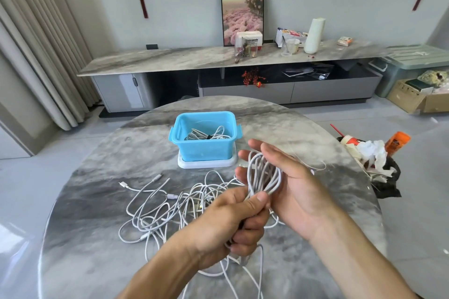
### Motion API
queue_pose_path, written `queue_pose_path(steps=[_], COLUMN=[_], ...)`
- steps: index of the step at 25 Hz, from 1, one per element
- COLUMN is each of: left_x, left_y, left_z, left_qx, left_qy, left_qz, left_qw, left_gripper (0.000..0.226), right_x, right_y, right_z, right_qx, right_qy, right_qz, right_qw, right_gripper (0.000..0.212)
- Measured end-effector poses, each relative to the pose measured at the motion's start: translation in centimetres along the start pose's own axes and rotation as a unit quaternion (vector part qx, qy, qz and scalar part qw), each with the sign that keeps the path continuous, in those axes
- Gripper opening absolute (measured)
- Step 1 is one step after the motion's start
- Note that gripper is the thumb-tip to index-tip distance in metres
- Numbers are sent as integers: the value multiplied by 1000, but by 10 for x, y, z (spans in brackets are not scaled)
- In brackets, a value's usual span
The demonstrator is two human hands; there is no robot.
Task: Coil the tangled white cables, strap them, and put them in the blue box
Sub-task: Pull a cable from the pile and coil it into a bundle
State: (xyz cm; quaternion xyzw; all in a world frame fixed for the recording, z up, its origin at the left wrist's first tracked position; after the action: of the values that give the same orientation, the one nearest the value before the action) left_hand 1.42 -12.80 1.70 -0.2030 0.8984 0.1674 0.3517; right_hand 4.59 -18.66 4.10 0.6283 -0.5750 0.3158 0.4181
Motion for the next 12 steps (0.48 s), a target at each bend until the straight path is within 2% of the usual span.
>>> queue_pose_path(steps=[3, 9, 12], left_x=[7, 5, 9], left_y=[-1, 2, 1], left_z=[-1, -8, -7], left_qx=[0, 32, 17], left_qy=[30, 72, 42], left_qz=[19, 26, 15], left_qw=[999, 997, 999], left_gripper=[18, 19, 19], right_x=[6, 10, 7], right_y=[-2, -2, -3], right_z=[4, -6, 0], right_qx=[-25, 2, -46], right_qy=[13, -15, -24], right_qz=[21, 43, 44], right_qw=[999, 999, 998], right_gripper=[22, 21, 19])
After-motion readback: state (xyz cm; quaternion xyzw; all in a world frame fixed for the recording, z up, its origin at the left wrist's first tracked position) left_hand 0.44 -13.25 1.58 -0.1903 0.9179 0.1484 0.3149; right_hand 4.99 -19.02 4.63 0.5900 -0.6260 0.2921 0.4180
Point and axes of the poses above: each hand's wrist, its own y-axis away from the middle knuckle, its own z-axis out of the back of the hand, x = y × z, the point moved 10 cm from there along -y, towards the middle knuckle, and after that the axes turned 15 degrees about y, right-handed, at the moved point
